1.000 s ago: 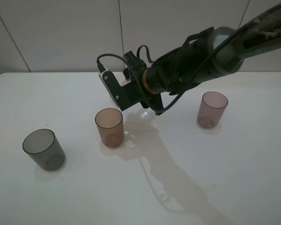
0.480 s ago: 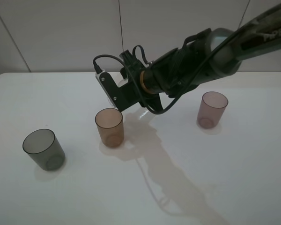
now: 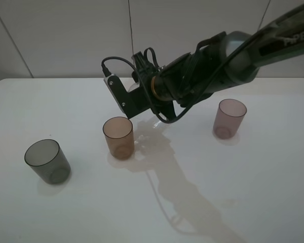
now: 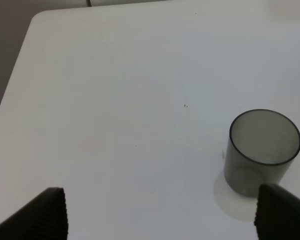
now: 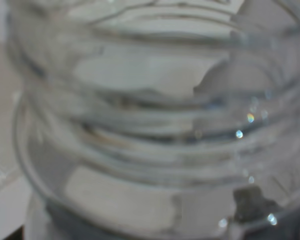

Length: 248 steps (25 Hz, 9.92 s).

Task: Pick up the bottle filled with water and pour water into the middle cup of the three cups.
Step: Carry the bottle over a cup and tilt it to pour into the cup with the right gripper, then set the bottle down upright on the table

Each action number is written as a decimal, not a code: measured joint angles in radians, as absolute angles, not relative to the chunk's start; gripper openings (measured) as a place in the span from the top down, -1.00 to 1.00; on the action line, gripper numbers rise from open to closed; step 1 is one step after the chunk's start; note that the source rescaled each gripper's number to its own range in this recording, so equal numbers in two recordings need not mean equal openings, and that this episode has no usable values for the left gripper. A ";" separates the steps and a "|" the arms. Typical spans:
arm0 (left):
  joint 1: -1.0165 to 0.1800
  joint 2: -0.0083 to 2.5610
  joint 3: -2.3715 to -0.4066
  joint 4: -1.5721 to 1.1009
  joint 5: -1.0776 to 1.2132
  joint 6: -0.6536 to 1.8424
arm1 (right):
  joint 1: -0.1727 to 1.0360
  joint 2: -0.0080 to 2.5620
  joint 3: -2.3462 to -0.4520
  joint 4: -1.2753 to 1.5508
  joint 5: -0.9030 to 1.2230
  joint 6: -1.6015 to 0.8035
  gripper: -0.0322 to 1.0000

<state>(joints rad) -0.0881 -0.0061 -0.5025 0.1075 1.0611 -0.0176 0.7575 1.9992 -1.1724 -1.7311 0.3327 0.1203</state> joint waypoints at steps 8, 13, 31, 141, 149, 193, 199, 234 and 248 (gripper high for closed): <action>-0.088 -0.006 -0.503 0.107 1.061 -0.018 | 0.758 1.999 -1.172 -1.731 0.334 0.120 0.87; -0.088 -0.006 -0.503 0.107 1.061 -0.018 | 0.769 1.999 -1.172 -1.731 0.341 0.121 0.87; -0.088 -0.006 -0.503 0.107 1.061 -0.018 | 0.791 1.999 -1.172 -1.730 0.395 0.133 0.87; -0.088 -0.006 -0.503 0.107 1.061 -0.018 | 0.892 1.979 -1.198 -1.732 0.482 -0.304 0.87; -0.088 -0.006 -0.503 0.107 1.061 -0.018 | 0.892 1.979 -1.198 -1.732 0.488 -0.354 0.87; -0.088 -0.006 -0.503 0.107 1.061 -0.018 | 0.679 1.846 -1.187 -0.629 0.099 -0.223 0.87; -0.088 -0.006 -0.503 0.107 1.061 -0.018 | 0.592 1.846 -1.055 -0.332 -0.185 -0.221 0.87; -0.088 -0.006 -0.503 0.107 1.061 -0.018 | 0.571 2.082 -0.898 0.031 -0.573 -0.148 0.87; -0.088 -0.006 -0.503 0.107 1.061 -0.018 | 0.571 2.085 -0.898 0.031 -0.550 -0.148 0.87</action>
<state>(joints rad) -0.0881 -0.0061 -0.5025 0.1075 1.0611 -0.0176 0.5712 2.0852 -0.8981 0.0311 -0.5499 -0.1479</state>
